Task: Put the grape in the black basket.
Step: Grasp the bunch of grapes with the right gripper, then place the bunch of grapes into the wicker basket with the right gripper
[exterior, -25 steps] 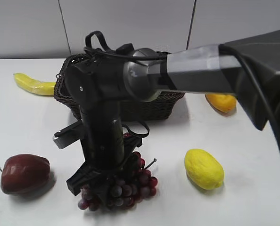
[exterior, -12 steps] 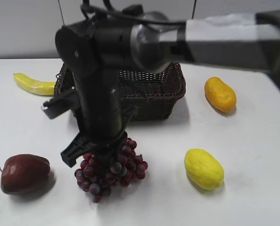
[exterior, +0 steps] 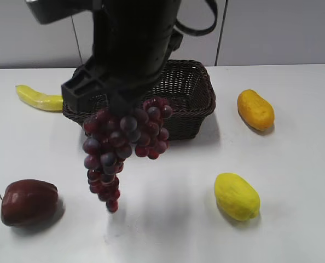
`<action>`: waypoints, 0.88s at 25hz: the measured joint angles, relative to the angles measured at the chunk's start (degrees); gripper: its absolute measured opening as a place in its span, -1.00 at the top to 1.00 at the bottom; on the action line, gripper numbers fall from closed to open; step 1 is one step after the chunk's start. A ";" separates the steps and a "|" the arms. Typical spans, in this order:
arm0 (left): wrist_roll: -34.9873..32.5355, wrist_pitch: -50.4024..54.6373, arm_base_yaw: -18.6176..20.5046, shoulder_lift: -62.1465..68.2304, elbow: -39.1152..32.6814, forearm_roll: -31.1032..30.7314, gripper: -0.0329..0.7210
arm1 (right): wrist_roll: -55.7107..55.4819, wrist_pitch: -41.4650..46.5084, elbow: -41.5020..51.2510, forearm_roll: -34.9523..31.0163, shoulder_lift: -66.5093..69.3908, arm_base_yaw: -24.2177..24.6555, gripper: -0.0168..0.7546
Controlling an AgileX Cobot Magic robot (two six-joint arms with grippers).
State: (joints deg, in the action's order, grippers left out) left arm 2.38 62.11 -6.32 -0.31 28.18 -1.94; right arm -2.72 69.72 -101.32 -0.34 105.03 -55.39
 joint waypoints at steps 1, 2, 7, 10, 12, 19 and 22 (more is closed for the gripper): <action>0.00 0.00 0.00 0.00 0.00 0.00 -0.05 | 0.00 -0.41 0.00 0.77 -1.09 0.00 0.88; 0.00 0.00 0.00 0.00 0.00 0.00 -0.05 | 0.00 -0.84 0.00 1.35 -1.93 0.00 0.88; 0.00 0.00 0.00 0.00 0.00 0.00 -0.05 | -0.20 -5.84 0.00 2.87 -5.52 0.00 0.89; 0.00 0.00 0.00 0.00 0.00 0.00 -0.05 | -1.22 -10.21 -0.08 4.09 -6.49 0.00 0.89; 0.00 0.00 0.00 0.00 0.00 0.00 -0.05 | -2.50 -12.80 -0.71 6.04 -6.57 0.00 0.89; 0.00 0.00 0.00 0.00 0.00 0.00 -0.05 | -6.99 -21.80 -4.08 16.92 -6.57 0.00 0.89; 0.00 0.00 0.00 0.00 0.00 0.00 -0.05 | -8.54 -26.03 -4.51 22.40 -6.57 0.18 0.89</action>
State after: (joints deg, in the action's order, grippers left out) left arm 2.38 62.11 -6.32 -0.31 28.18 -1.94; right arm -11.27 43.69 -105.83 22.05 98.46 -55.22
